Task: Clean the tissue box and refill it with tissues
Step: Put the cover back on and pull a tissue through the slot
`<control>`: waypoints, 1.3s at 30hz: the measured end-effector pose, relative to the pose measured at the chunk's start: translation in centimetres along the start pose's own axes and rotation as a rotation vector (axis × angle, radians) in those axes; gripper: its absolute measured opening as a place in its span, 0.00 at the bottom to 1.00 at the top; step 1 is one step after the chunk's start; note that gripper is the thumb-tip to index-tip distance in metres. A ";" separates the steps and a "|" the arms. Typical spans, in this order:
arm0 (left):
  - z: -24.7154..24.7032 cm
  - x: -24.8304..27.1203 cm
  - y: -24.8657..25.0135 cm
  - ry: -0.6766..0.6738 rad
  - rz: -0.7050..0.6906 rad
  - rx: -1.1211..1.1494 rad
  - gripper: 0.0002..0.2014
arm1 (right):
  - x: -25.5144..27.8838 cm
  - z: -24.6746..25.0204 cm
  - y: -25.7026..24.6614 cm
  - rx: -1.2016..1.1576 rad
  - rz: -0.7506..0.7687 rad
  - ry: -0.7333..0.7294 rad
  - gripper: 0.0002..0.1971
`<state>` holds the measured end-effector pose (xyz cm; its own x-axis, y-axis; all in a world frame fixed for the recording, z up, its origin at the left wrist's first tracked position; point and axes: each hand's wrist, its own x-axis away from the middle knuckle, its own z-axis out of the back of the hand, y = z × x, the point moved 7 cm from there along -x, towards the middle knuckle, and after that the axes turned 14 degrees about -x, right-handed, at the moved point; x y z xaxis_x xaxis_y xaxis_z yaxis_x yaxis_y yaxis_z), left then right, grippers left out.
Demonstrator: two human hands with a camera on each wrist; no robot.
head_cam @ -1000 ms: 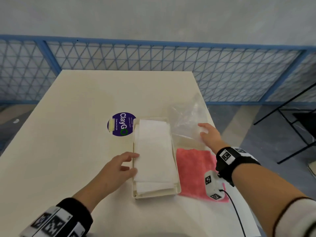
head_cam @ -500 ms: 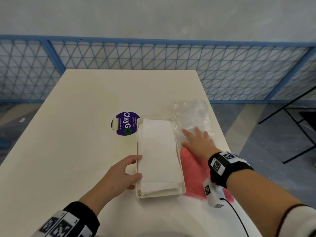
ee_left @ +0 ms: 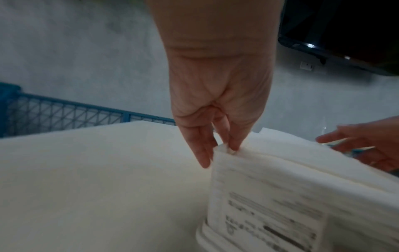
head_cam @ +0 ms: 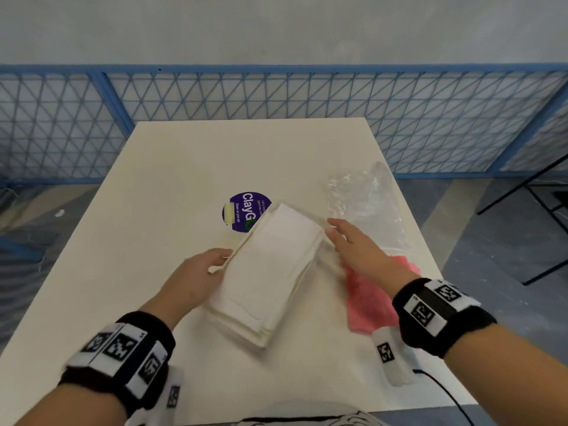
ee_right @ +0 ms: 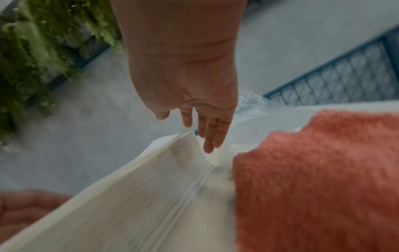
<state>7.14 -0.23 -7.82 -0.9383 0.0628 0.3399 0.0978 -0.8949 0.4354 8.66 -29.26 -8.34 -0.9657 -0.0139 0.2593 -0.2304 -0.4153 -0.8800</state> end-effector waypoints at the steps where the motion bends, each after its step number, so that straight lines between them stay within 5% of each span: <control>1: 0.8 -0.1 -0.9 0.041 0.021 -0.064 0.17 | 0.3 -0.6 0.1 -0.058 -0.034 -0.011 0.23; 6: 2.6 0.9 -6.6 0.083 0.266 -0.123 0.22 | 1.3 -2.5 -0.3 0.007 -0.013 0.041 0.17; 8: 2.0 2.2 -8.4 0.003 0.409 0.036 0.27 | 1.6 -2.8 -0.6 0.028 0.004 0.082 0.14; 11: 0.6 4.3 -9.2 -0.110 0.512 0.327 0.21 | 2.3 -3.6 -0.1 0.001 -0.041 0.070 0.05; 17: -0.1 4.8 -9.0 -0.190 0.424 0.342 0.12 | 4.6 -5.8 1.7 -0.125 -0.253 -0.137 0.11; 20: 0.0 4.8 -8.4 -0.190 0.352 0.274 0.14 | 5.8 -6.6 2.3 -0.133 -0.355 -0.197 0.01; 24: 0.9 4.5 -7.8 -0.175 0.288 0.234 0.14 | 6.7 -5.9 2.4 -0.017 -0.359 -0.219 0.06; 27: 2.8 4.2 -7.4 -0.132 0.257 0.221 0.14 | 7.3 -4.6 0.2 -0.188 -0.308 -0.237 0.02; 31: 6.1 2.7 -7.1 -0.053 0.264 0.323 0.11 | 5.4 -2.6 -1.6 -0.631 -0.205 -0.076 0.23; 33: 7.1 1.4 -6.8 -0.040 0.256 0.381 0.12 | 4.7 -2.8 -1.5 -0.275 -0.102 -0.021 0.21; 36: 7.6 -0.6 -6.3 0.009 0.281 0.447 0.13 | 5.2 -7.1 -0.7 0.491 0.183 -0.275 0.14; 39: 7.0 -2.1 -5.4 0.022 0.292 0.459 0.14 | 6.6 -10.8 0.3 0.779 0.436 -0.487 0.14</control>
<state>10.84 7.54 -5.07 -0.8568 -0.1726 0.4858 0.4852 -0.5886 0.6466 0.90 -19.63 -11.14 -0.7529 -0.6027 0.2643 0.4406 -0.7599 -0.4779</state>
